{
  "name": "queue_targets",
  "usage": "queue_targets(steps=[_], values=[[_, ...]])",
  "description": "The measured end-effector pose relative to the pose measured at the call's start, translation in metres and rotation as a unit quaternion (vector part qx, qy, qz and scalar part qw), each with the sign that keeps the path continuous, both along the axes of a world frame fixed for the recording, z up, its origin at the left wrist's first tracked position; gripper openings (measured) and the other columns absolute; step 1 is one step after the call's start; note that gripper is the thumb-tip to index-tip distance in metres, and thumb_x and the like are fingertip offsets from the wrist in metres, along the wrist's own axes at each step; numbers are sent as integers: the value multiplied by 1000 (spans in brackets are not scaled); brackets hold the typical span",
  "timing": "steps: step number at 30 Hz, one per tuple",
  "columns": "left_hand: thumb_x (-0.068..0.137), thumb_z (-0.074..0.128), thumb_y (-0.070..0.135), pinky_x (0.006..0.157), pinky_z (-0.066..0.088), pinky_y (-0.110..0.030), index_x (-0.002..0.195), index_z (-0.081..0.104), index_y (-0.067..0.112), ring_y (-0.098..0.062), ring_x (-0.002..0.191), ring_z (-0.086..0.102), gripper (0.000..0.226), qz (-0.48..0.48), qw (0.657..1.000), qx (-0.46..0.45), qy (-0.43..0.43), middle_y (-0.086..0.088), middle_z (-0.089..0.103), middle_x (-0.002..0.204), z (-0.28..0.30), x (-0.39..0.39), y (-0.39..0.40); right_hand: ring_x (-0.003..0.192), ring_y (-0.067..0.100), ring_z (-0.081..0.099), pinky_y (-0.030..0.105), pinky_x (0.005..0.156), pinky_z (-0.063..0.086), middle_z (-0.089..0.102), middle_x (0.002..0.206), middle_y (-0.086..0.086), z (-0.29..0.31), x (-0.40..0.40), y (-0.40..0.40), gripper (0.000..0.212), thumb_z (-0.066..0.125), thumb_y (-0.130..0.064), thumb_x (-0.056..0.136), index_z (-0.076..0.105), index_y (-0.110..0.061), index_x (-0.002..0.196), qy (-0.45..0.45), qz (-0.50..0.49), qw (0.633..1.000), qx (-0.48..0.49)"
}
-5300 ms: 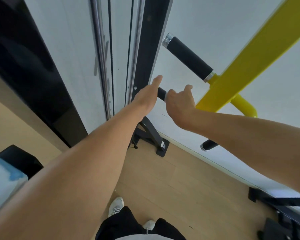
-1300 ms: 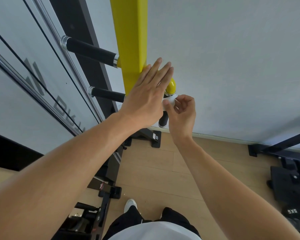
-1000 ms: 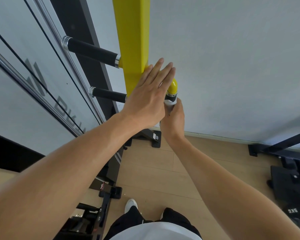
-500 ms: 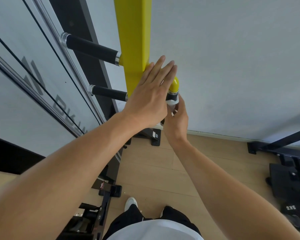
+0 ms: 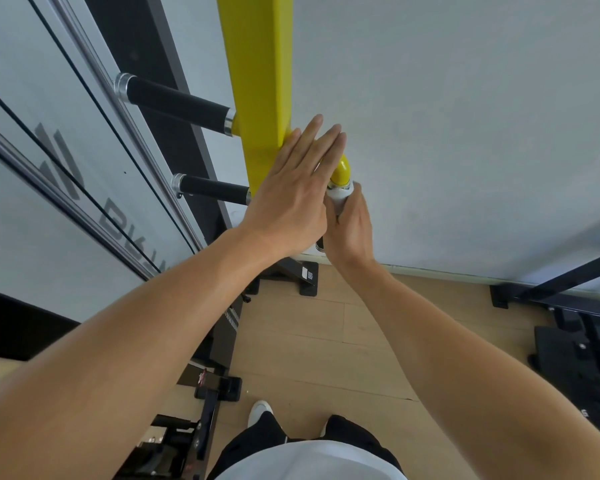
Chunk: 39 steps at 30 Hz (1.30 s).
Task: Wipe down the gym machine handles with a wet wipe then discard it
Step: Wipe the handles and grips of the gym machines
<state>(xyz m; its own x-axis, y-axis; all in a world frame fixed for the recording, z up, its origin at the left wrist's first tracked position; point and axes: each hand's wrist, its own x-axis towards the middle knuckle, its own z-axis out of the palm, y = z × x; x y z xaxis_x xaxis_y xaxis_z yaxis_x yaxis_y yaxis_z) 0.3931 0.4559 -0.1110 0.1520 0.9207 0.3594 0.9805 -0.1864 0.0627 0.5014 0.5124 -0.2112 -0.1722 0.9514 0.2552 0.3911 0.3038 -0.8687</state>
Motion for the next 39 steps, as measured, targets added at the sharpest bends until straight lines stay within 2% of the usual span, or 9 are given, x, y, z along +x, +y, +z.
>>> queue_targets(steps=[3,8,11,14,20,25,28,34,39], values=[[90,38,7,127,-2,-42,160,10,8,-27,156,-1,75,-2,1000,-5,-4,-8,9,169,0,0,0,84,26,62,39,71,52,62,96,3,-5,-1,1,23,47,-44,96,46,-24,108,15,10,1000,-2],[89,32,16,126,-7,-40,160,7,8,-26,156,-5,76,-1,1000,-21,1,-7,4,169,4,1,0,89,27,60,38,71,47,61,94,7,-51,8,-5,38,42,-52,95,46,-17,110,-121,26,990,-72],[88,20,22,126,-6,-39,160,9,8,-26,156,-3,74,-3,1000,-12,0,-7,6,169,1,-1,2,80,27,62,43,68,53,64,91,5,-28,0,4,27,47,-51,95,46,-27,107,-25,20,999,-44],[92,38,7,127,-4,-39,160,11,8,-26,156,0,73,-1,1000,8,4,-7,10,169,-3,-3,5,73,32,63,46,63,55,64,87,6,-11,-5,17,13,51,-45,97,42,-36,101,41,27,999,-5],[88,40,6,126,-7,-38,160,10,7,-26,156,-2,78,-6,1000,-8,-13,-7,8,169,2,1,5,79,18,63,35,63,50,67,91,4,-50,7,9,29,61,-33,92,49,-22,116,-90,34,987,-129],[86,31,9,126,-5,-38,159,14,6,-27,156,2,76,-12,1000,7,-8,-8,13,168,-1,-1,9,63,15,64,38,58,55,68,81,2,-6,0,20,19,62,-34,93,52,-24,106,15,8,997,-70],[83,25,11,126,-4,-38,159,18,6,-27,156,5,76,-7,1000,22,-14,-8,17,168,-3,2,9,52,4,53,27,53,49,62,76,2,18,-2,23,14,62,-22,97,53,-14,104,84,8,996,-39],[82,45,4,124,-10,-35,160,13,7,-27,156,0,84,-7,1000,0,-19,-7,11,169,0,3,11,72,17,61,35,65,50,69,86,3,-23,4,10,22,60,-26,90,58,-20,111,-10,19,985,-173],[82,43,3,125,-7,-37,159,16,6,-27,156,2,82,-12,999,14,-27,-8,14,168,0,1,14,52,5,57,25,52,48,68,77,7,19,-2,22,12,64,-20,92,60,-11,98,54,-4,993,-101]])
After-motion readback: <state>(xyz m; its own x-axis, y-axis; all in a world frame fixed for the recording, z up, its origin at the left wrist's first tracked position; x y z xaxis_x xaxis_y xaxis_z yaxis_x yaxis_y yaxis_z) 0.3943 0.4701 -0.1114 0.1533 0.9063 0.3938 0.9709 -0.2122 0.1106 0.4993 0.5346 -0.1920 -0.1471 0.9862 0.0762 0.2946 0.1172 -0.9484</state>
